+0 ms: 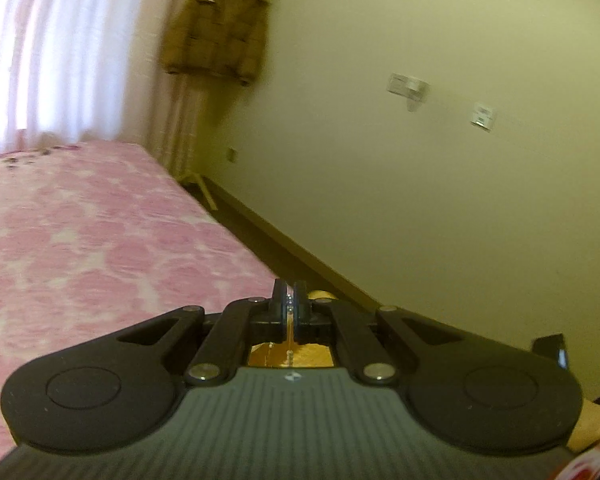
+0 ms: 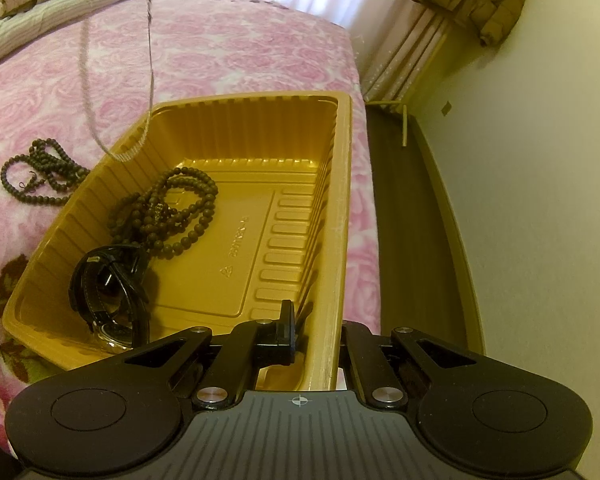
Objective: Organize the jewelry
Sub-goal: 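Carry the pearl necklace into the tray and open the left gripper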
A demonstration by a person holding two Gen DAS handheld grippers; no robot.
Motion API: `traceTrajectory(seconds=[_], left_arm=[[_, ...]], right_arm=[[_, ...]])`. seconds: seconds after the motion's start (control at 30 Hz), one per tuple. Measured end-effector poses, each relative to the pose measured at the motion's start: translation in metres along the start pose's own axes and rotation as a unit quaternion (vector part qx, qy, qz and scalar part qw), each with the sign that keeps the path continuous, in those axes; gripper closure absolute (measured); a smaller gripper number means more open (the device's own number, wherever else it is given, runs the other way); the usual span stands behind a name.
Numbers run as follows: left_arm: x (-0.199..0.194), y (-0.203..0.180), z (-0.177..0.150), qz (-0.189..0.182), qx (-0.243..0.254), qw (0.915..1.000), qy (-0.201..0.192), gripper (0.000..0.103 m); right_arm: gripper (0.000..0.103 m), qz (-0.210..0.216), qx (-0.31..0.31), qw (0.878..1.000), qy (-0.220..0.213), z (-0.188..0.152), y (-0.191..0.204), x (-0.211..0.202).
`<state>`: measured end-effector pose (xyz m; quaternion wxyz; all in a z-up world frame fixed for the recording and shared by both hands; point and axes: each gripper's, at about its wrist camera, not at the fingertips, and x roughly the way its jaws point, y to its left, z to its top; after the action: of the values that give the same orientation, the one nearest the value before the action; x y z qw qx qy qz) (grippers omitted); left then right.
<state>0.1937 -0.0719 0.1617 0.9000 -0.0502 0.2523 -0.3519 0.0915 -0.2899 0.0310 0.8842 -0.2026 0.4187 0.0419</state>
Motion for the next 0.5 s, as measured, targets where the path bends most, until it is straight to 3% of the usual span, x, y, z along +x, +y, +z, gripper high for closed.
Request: traceTrajectory(seconds=[0.23,0.5], left_arm=[[0.044,-0.033,-0.013,-0.02,0.025,0.9988,0.036,0.101],[0.085,-0.037,-0.041,-0.028,0.013,0.9959,0.085,0.101]], right_arm=[[0.098,0.001,0.0,1.0,0.0,0.0,0.0,0.0],[0.098,0.001,0.001,1.0,0.0,-0.001,0.0,0.0]])
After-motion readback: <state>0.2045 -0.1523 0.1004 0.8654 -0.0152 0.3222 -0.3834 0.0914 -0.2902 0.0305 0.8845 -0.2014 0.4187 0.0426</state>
